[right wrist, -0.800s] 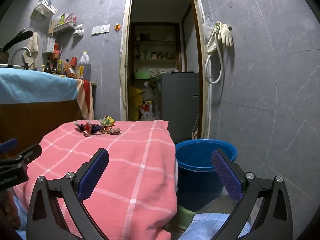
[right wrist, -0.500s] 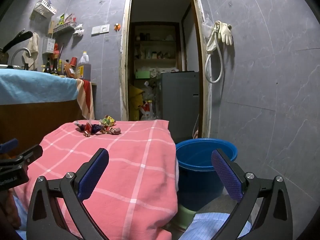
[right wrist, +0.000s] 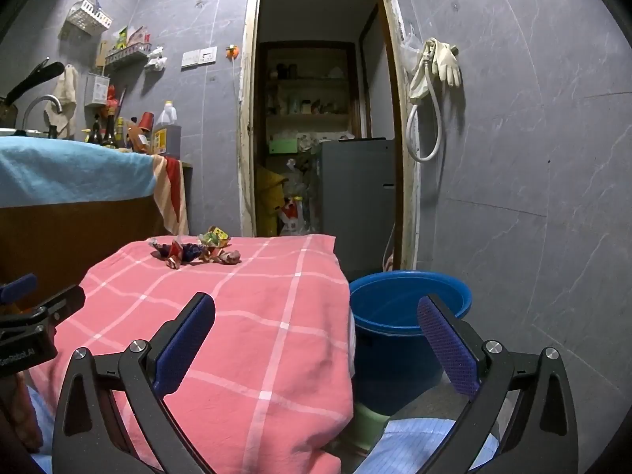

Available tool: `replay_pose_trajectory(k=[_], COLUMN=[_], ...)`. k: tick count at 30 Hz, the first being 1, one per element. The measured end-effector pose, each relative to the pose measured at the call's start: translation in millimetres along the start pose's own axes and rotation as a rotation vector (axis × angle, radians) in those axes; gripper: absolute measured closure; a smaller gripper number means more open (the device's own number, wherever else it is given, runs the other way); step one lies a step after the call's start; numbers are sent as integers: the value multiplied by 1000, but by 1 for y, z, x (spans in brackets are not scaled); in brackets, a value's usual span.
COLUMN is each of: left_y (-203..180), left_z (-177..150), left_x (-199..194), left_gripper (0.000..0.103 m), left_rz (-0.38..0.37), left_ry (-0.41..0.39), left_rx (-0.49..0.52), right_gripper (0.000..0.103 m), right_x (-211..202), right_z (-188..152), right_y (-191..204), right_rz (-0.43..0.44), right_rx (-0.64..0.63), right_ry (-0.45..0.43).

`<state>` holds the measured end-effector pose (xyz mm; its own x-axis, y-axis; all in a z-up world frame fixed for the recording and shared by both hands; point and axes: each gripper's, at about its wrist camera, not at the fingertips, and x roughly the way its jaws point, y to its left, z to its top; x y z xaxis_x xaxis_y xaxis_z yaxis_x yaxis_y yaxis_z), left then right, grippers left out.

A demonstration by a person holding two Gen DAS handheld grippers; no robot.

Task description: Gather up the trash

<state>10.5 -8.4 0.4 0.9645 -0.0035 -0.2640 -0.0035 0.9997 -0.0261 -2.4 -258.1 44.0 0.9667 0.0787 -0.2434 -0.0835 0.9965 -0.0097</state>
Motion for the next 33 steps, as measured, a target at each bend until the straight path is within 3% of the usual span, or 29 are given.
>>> replay_pose_trajectory(k=[33], left_y=[2], left_z=[1], left_x=[-1], left_gripper=[2], left_rz=[-3], left_ry=[0], left_rx=[0], right_gripper=[0], right_x=[0], right_z=[-1], right_y=[-1], right_rz=[1], right_rx=[4], right_ry=[3])
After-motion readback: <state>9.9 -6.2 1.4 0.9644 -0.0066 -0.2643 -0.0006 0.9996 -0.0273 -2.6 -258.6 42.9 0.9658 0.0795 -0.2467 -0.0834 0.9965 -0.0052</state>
